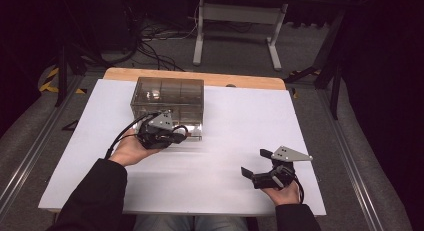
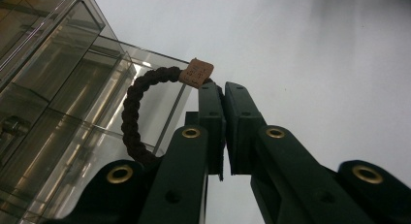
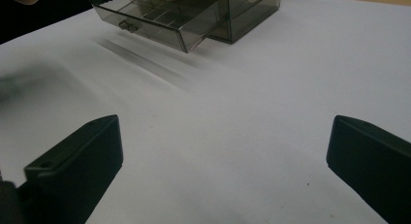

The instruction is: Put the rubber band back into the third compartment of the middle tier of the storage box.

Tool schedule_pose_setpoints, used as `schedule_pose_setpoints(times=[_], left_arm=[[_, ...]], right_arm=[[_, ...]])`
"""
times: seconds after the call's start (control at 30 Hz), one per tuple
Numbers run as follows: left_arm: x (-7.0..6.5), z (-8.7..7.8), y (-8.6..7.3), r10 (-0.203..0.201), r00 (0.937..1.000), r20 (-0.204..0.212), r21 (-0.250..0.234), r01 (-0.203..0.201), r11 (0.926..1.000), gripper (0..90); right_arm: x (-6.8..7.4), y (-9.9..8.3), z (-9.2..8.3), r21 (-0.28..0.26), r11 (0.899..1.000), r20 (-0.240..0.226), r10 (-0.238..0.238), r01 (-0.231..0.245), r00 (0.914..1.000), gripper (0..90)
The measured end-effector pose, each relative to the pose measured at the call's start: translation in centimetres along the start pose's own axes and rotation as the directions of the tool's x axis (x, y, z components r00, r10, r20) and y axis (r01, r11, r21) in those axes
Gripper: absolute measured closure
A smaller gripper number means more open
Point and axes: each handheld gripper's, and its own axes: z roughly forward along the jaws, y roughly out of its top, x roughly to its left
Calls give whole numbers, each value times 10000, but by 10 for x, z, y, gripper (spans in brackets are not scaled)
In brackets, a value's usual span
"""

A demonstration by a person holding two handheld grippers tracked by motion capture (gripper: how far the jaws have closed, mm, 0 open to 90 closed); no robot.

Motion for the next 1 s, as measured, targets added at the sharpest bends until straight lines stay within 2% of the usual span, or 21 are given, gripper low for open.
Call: schedule_pose_setpoints(times=[0.4,1.0], left_arm=[[6,8,6,-12,10000,-19,-29,12,10000,863],[19,24,6,-401,9992,44,-203,402,9990,862]], right_arm=[[0,0,0,24,10000,10,31,-31,10000,2],[0,0,-2,-15,10000,14,95,-95,10000,3]])
